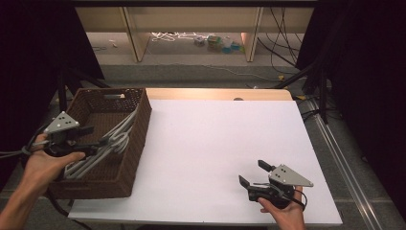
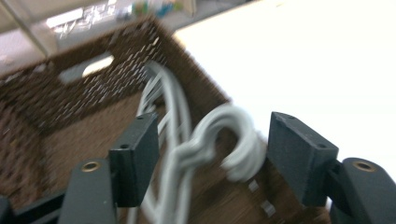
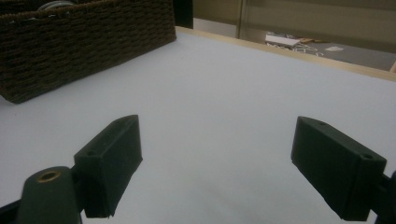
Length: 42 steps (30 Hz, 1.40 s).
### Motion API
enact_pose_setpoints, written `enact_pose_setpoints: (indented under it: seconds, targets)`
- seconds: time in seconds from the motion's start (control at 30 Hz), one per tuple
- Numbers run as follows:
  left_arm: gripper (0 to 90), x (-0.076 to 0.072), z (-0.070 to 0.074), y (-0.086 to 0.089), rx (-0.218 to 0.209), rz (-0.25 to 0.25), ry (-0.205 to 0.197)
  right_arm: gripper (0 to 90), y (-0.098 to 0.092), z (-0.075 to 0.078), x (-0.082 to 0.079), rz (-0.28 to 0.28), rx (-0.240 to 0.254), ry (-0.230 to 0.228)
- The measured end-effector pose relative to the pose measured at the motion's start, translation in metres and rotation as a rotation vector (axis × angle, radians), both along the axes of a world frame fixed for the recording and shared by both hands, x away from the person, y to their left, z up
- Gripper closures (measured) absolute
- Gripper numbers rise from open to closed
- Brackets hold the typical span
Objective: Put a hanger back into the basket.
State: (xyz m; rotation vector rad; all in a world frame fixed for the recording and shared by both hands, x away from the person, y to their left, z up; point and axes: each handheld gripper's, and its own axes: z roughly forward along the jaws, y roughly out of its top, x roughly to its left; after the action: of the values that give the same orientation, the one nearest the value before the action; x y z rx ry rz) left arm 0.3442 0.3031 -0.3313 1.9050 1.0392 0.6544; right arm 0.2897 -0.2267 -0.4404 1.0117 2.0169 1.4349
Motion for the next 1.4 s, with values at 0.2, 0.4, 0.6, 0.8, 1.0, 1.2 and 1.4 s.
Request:
enact_pose_setpoints:
  seconds: [0.2, 0.4, 0.6, 0.8, 1.0, 1.2, 1.4]
  targets:
    - [29.9, -0.014, 0.000, -0.026, -0.110, -0.005, -0.081, 17.0, -0.001, 0.001, -0.001, -0.007, -0.013, 0.005]
    - [29.7, -0.020, -0.007, -0.047, -0.194, -0.032, -0.113, 16.5, -0.001, 0.001, -0.001, -0.004, -0.009, 0.002]
    - [27.8, -0.025, -0.018, -0.065, -0.201, -0.065, -0.121, 16.3, -0.002, 0.003, -0.002, -0.004, -0.008, 0.007]
    - [26.0, -0.031, -0.025, -0.077, -0.206, -0.102, -0.136, 16.4, -0.002, 0.002, -0.001, -0.001, -0.015, -0.015]
    - [23.0, -0.039, -0.033, -0.093, -0.224, -0.132, -0.160, 16.3, -0.001, 0.002, -0.001, -0.003, -0.010, -0.021]
    - [22.4, -0.038, -0.044, -0.109, -0.199, -0.176, -0.173, 16.3, -0.001, 0.002, -0.001, 0.004, -0.012, -0.018]
    - [21.5, -0.043, -0.056, -0.126, -0.211, -0.209, -0.167, 16.3, 0.000, 0.002, -0.001, 0.005, -0.012, -0.022]
